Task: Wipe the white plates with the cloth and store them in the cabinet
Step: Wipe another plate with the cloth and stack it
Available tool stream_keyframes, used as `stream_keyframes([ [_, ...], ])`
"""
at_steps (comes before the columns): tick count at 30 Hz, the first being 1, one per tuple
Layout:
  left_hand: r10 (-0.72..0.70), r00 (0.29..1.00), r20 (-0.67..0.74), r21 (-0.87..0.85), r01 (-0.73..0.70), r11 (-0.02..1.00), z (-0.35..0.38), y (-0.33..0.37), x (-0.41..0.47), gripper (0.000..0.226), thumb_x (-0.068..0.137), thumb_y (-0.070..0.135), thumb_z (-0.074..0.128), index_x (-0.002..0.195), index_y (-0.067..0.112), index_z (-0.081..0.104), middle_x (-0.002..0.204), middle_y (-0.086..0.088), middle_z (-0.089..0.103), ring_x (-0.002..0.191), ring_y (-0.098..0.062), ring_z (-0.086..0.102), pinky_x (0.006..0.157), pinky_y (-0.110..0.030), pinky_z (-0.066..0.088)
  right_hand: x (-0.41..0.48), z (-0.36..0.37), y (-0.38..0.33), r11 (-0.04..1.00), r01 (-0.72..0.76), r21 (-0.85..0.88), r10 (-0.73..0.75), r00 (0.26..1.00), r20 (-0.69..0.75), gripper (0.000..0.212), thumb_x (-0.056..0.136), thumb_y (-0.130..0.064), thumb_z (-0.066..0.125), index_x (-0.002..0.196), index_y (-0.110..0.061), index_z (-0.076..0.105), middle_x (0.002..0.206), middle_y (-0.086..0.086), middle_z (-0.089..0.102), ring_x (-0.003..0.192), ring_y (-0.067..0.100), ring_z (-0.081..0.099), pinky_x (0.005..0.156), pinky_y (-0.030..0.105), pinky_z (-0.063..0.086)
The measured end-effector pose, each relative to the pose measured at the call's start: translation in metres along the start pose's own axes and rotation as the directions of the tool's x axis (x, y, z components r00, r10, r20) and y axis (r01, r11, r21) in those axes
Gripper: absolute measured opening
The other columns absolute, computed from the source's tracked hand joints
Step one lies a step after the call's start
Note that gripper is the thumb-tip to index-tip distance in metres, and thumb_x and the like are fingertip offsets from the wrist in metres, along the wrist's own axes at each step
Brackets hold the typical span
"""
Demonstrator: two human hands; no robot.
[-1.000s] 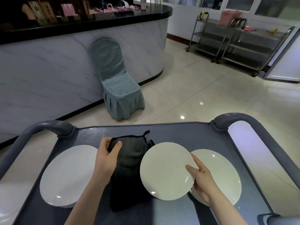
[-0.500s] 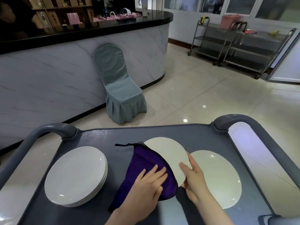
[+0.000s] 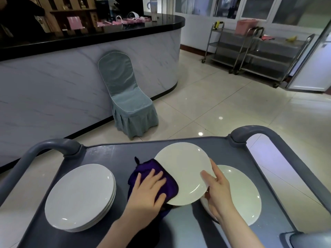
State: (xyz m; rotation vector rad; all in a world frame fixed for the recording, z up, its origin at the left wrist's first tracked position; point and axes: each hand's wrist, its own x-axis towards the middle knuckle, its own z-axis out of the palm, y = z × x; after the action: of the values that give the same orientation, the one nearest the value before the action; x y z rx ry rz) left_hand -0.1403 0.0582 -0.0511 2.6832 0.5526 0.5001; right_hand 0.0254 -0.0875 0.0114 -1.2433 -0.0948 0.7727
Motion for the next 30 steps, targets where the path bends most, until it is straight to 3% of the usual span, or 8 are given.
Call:
stream_keyframes([
  [5, 0.074, 0.997, -0.007, -0.149, -0.075, 0.986, 0.019, 0.047, -0.005, 0.051, 0.091, 0.032, 0.048, 0.142, 0.025, 0.050, 0.155, 0.012, 0.036, 0.146, -0.003, 0.023, 0.119, -0.036, 0.013, -0.010, 0.014, 0.013, 0.999, -0.020, 0.037, 0.020, 1.000, 0.012, 0.045, 0.097, 0.007, 0.046, 0.124, -0.024, 0.065, 0.111, 0.006, 0.075, 0.096, 0.020, 0.073, 0.069, 0.028, 0.059],
  [8, -0.035, 0.986, 0.161, -0.020, 0.039, 0.999, 0.013, 0.040, 0.026, 0.069, 0.089, 0.053, 0.014, 0.155, 0.032, 0.013, 0.160, 0.018, -0.004, 0.145, 0.003, -0.016, 0.121, -0.035, -0.002, -0.020, 0.023, 0.021, 0.999, -0.052, 0.002, 0.052, 0.996, 0.074, 0.043, 0.097, 0.004, 0.048, 0.122, -0.026, 0.067, 0.110, 0.007, 0.075, 0.089, 0.018, 0.072, 0.062, 0.029, 0.058],
  [10, -0.104, 0.971, 0.214, 0.062, 0.093, 0.994, 0.004, 0.021, 0.043, 0.076, 0.082, 0.059, 0.000, 0.155, 0.035, 0.004, 0.160, 0.019, -0.010, 0.140, 0.005, -0.021, 0.122, -0.035, -0.005, -0.023, 0.026, 0.020, 0.998, -0.055, -0.028, 0.058, 0.993, 0.101, 0.044, 0.096, 0.002, 0.050, 0.122, -0.028, 0.067, 0.109, 0.006, 0.075, 0.090, 0.020, 0.071, 0.062, 0.033, 0.057],
  [16, -0.083, 0.979, 0.186, 0.073, 0.070, 0.995, -0.014, -0.010, 0.023, 0.070, 0.087, 0.058, 0.011, 0.152, 0.038, 0.022, 0.157, 0.024, 0.000, 0.143, 0.006, -0.011, 0.118, -0.027, -0.010, -0.009, 0.015, -0.002, 1.000, 0.009, -0.011, -0.009, 1.000, 0.018, 0.043, 0.096, 0.002, 0.051, 0.123, -0.028, 0.066, 0.112, 0.006, 0.074, 0.092, 0.026, 0.070, 0.067, 0.035, 0.057],
  [19, -0.009, 0.998, 0.062, -0.032, 0.011, 0.999, -0.006, 0.009, -0.007, 0.049, 0.088, 0.037, 0.045, 0.135, 0.029, 0.057, 0.149, 0.010, 0.045, 0.141, -0.008, 0.032, 0.116, -0.041, 0.018, -0.004, 0.012, -0.009, 1.000, 0.020, 0.002, -0.020, 1.000, -0.021, 0.043, 0.097, 0.001, 0.050, 0.121, -0.031, 0.066, 0.099, 0.000, 0.077, 0.080, 0.020, 0.069, 0.054, 0.027, 0.054],
  [23, 0.091, 0.996, -0.008, -0.069, -0.092, 0.993, 0.009, 0.047, -0.011, 0.043, 0.088, 0.024, 0.047, 0.129, 0.028, 0.063, 0.144, 0.008, 0.052, 0.137, -0.011, 0.044, 0.112, -0.044, 0.026, -0.008, 0.019, 0.003, 0.999, -0.010, 0.047, 0.011, 1.000, -0.025, 0.037, 0.099, -0.003, 0.049, 0.121, -0.027, 0.067, 0.110, 0.005, 0.075, 0.094, 0.021, 0.072, 0.065, 0.029, 0.058],
  [27, 0.081, 0.983, 0.163, 0.073, -0.094, 0.993, 0.003, 0.046, 0.019, 0.052, 0.095, 0.037, 0.035, 0.144, 0.027, 0.046, 0.156, 0.008, 0.035, 0.144, -0.010, 0.032, 0.116, -0.037, 0.028, -0.018, 0.027, 0.017, 0.998, -0.043, 0.049, 0.041, 0.999, 0.033, 0.036, 0.099, -0.003, 0.050, 0.123, -0.024, 0.066, 0.115, 0.005, 0.074, 0.103, 0.021, 0.071, 0.073, 0.030, 0.060],
  [30, -0.032, 0.972, 0.233, 0.119, 0.004, 0.993, -0.004, 0.022, 0.039, 0.071, 0.089, 0.053, 0.004, 0.156, 0.030, 0.009, 0.157, 0.017, -0.011, 0.145, -0.001, -0.011, 0.122, -0.035, 0.001, -0.022, 0.028, 0.017, 0.999, -0.052, -0.006, 0.052, 0.996, 0.070, 0.038, 0.098, -0.006, 0.052, 0.123, -0.029, 0.067, 0.114, 0.004, 0.074, 0.101, 0.023, 0.069, 0.079, 0.043, 0.057],
])
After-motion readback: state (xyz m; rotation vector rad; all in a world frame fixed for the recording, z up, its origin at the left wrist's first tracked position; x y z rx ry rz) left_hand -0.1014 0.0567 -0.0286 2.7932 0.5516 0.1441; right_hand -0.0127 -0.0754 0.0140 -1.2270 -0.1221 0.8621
